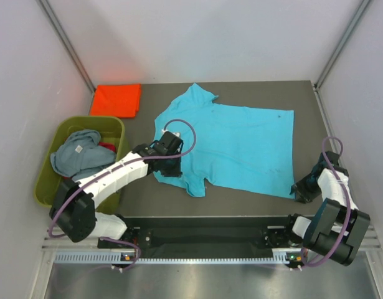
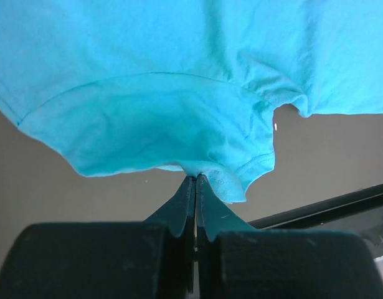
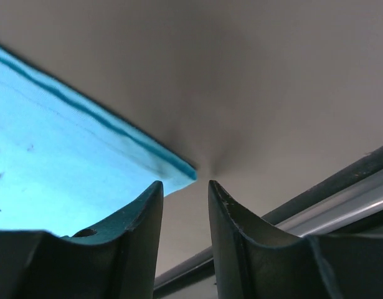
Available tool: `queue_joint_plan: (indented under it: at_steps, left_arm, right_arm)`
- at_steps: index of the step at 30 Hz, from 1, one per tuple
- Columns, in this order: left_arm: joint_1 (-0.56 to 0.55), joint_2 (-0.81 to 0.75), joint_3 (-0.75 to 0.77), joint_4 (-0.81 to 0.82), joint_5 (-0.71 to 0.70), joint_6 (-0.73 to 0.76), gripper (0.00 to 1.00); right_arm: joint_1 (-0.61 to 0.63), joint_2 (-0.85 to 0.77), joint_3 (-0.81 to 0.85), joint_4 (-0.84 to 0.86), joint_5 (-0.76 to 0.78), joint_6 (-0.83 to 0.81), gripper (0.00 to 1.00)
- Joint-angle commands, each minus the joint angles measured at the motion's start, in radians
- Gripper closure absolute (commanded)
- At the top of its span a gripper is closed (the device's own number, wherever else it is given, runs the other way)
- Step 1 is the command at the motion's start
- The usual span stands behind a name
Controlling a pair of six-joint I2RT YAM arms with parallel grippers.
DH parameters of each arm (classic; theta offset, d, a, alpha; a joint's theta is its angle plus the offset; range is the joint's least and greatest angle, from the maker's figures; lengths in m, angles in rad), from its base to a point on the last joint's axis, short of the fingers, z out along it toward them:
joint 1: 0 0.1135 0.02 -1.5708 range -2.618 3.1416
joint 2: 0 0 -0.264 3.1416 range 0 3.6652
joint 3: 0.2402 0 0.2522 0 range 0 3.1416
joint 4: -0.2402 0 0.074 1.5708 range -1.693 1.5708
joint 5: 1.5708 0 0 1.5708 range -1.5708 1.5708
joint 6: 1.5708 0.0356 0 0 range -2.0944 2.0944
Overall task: Fold and stack the t-shirts
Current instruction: Fold the tshirt
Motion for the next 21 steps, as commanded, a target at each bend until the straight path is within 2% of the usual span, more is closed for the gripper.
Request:
queue_joint_plan:
  at_steps: [1, 17, 20, 21]
  left_arm:
    - [0.001, -0.001, 0.037, 0.062, 0.015, 0.074, 1.0]
    - [0.027, -0.027, 0.081, -0.002, -0.016, 0.151, 1.0]
    - [0.03, -0.042, 0.086, -0.012, -0.036, 0.152, 1.0]
    - [0.031, -0.048, 0.084, -0.016, -0.04, 0.152, 1.0]
  right_arm:
    - [-0.011, -0.026, 0.002, 0.039, 0.079, 0.034, 0.65]
    - [-0.01, 0.004, -0.07, 0.156, 0.077, 0.087, 0.72]
    - [-0.01, 0.026, -0.067, 0.163, 0.085, 0.086, 0.87]
    - [-0.01, 0.027, -0.059, 0.162, 0.088, 0.081, 0.95]
